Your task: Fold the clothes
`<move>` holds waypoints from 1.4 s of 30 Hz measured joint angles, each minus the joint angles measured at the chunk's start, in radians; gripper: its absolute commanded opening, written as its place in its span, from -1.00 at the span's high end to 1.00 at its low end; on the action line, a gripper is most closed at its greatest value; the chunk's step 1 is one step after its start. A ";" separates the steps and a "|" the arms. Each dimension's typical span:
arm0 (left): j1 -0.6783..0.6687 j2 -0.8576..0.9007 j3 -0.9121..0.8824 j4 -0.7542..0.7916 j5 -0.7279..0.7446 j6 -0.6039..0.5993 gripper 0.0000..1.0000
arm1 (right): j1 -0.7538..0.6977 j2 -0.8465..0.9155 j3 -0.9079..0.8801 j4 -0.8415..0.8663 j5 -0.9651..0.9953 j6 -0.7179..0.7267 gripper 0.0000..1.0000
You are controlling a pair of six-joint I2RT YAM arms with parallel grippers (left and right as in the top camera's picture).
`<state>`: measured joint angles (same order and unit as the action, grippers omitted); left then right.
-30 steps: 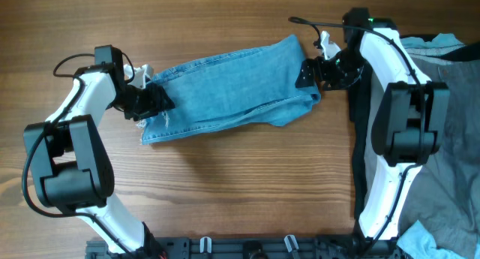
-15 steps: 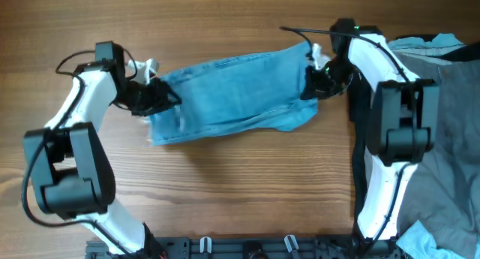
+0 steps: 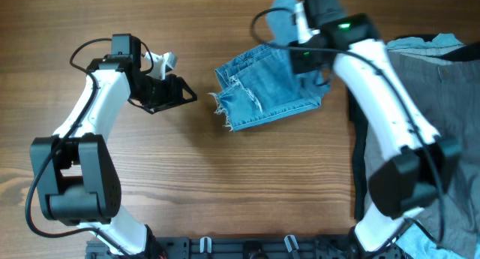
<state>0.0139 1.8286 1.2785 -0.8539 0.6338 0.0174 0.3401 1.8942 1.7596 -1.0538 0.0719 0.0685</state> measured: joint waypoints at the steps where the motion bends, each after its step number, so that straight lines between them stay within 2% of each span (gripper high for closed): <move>1: 0.000 0.000 0.000 -0.004 0.000 0.000 -0.01 | 0.026 0.037 0.000 0.011 -0.001 0.011 0.85; 2: 0.000 0.000 0.000 -0.010 0.000 0.000 -0.02 | 0.040 0.071 0.000 0.019 -0.009 0.013 0.81; 6: 0.000 0.000 0.000 -0.014 0.000 0.000 -0.12 | 0.109 0.188 0.000 0.034 -0.110 -0.002 0.02; 9: 0.000 0.000 0.000 -0.014 0.000 0.000 -0.17 | 0.141 0.182 0.000 0.030 -0.156 -0.024 -0.05; 11: 0.000 0.000 0.000 -0.014 0.000 0.000 0.03 | 0.147 0.150 0.000 0.028 -0.209 -0.029 -0.05; 12: 0.000 0.000 0.000 -0.014 0.000 0.001 0.27 | 0.143 0.113 0.000 0.036 -0.234 -0.029 0.10; 13: 0.000 0.000 0.000 -0.014 0.000 -0.003 0.57 | 0.139 0.075 0.000 0.048 -0.250 -0.029 0.57; 14: 0.000 0.000 0.000 -0.013 0.001 -0.001 0.81 | 0.132 0.012 0.001 0.064 -0.263 -0.032 0.80; 15: 0.000 0.000 0.000 -0.010 0.005 0.000 0.92 | 0.124 -0.035 0.006 0.069 -0.263 -0.029 0.82; 17: -0.006 0.000 0.000 0.011 0.035 0.000 0.92 | 0.097 -0.096 0.021 0.068 -0.250 0.015 0.83; 18: -0.017 0.000 0.000 0.036 0.062 -0.004 0.85 | 0.075 -0.099 0.022 0.066 -0.245 0.049 0.68; 20: -0.056 0.000 0.000 0.076 0.085 -0.003 0.74 | 0.015 -0.054 0.006 0.074 -0.260 0.101 -0.42; 21: -0.079 0.000 0.000 0.091 0.092 -0.004 0.74 | -0.002 -0.027 -0.004 0.088 -0.285 0.096 -0.47; 23: -0.108 0.000 0.000 0.106 0.093 -0.004 0.73 | -0.016 0.063 -0.014 0.103 -0.396 0.003 -0.87; 24: -0.113 0.000 0.000 0.105 0.093 -0.004 0.73 | -0.012 0.092 -0.019 0.097 -0.439 -0.036 -0.99; 26: -0.112 0.000 0.000 0.087 0.081 -0.004 0.73 | 0.016 0.150 -0.036 0.078 -0.528 -0.129 -0.94; 28: -0.112 0.000 0.000 0.060 0.050 -0.004 0.75 | 0.046 0.154 -0.037 0.076 -0.512 -0.145 0.21; 29: -0.111 0.000 0.000 0.048 0.039 -0.003 0.75 | 0.060 0.153 -0.037 0.076 -0.482 -0.132 0.64; 30: -0.109 0.000 0.000 0.034 0.029 -0.004 0.75 | 0.078 0.153 -0.037 0.075 -0.421 -0.086 0.91; 32: -0.076 -0.008 0.004 -0.013 0.015 -0.003 0.74 | 0.104 0.153 -0.037 0.072 -0.324 -0.053 0.91; 36: 0.055 -0.103 0.029 -0.069 0.006 -0.004 0.70 | 0.146 0.121 -0.037 -0.007 -0.298 -0.043 0.91; 39: 0.131 -0.196 0.043 -0.070 0.002 -0.004 0.63 | 0.180 0.063 -0.037 -0.077 -0.299 -0.016 0.76; 40: 0.145 -0.224 0.047 -0.070 0.000 -0.004 0.61 | 0.189 0.052 -0.037 -0.075 -0.299 0.000 0.75; 42: 0.149 -0.236 0.049 -0.070 0.000 -0.004 0.59 | 0.198 0.050 -0.059 -0.028 -0.300 0.015 0.56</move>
<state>0.1631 1.5925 1.3273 -0.9241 0.6334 0.0135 0.5377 1.9442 1.7008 -1.0817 -0.2279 0.0834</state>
